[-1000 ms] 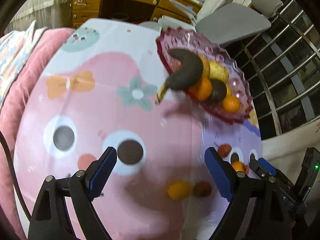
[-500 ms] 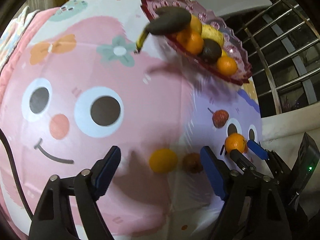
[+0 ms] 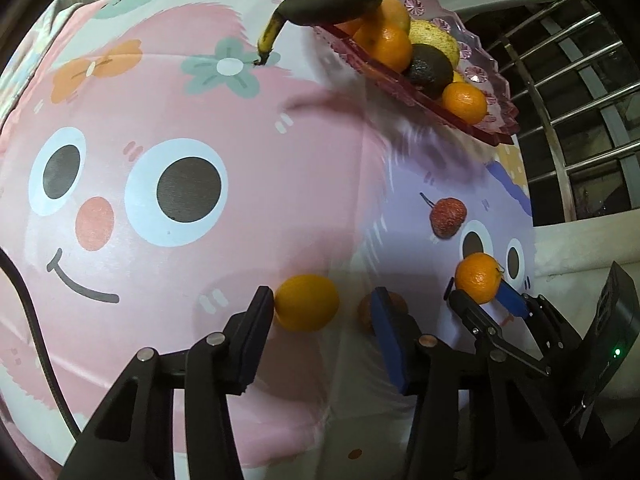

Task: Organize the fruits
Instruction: 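Grasp a small orange with the left tool while the right tool grasps another orange, then carry both oranges into the pink bowl and open both tools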

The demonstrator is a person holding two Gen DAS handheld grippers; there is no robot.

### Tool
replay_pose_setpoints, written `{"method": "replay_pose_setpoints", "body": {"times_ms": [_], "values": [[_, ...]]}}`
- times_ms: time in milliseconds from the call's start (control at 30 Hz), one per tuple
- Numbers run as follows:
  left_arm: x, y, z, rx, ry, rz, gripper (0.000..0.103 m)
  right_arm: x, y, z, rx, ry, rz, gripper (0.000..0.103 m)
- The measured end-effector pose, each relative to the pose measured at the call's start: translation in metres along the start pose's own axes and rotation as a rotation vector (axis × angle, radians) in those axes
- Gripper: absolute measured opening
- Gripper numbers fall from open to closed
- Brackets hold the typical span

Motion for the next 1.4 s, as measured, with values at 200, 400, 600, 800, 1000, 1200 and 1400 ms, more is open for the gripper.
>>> {"method": "replay_pose_setpoints", "body": {"times_ms": [200,400,600,800,1000,1200,1400], "values": [[0.003,-0.008,0.0,-0.024,-0.012,0.026,0.04,0.002,-0.002,-0.002,0.0,0.0,0.002,0.045],[0.004,-0.009,0.002,-0.029,-0.017,0.026,0.033,0.001,-0.002,-0.003,-0.005,-0.003,0.005,0.045],[-0.003,-0.003,-0.004,-0.02,-0.034,0.014,0.033,-0.004,0.002,-0.003,-0.027,-0.011,0.01,0.044],[-0.023,0.017,-0.02,-0.002,-0.09,-0.041,0.033,-0.023,0.017,-0.001,-0.035,-0.015,-0.033,0.044],[-0.052,0.041,-0.039,0.034,-0.152,-0.122,0.033,-0.058,0.036,-0.004,-0.048,-0.06,-0.128,0.044],[-0.084,0.061,-0.055,0.058,-0.173,-0.224,0.033,-0.097,0.049,-0.005,-0.058,-0.079,-0.233,0.044],[-0.116,0.063,-0.065,0.048,-0.192,-0.301,0.033,-0.131,0.054,-0.003,-0.075,-0.087,-0.315,0.044]]}}
Point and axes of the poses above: each gripper's, at about its wrist camera, not at the fingertips, and y roughly against the way its jaws point, z to its left, x to its underside, the point moved 6 cm from there along -y, roughly the way its jaws point, and after that the axes turned 14 degrees about -y, right-handed, at the moved point
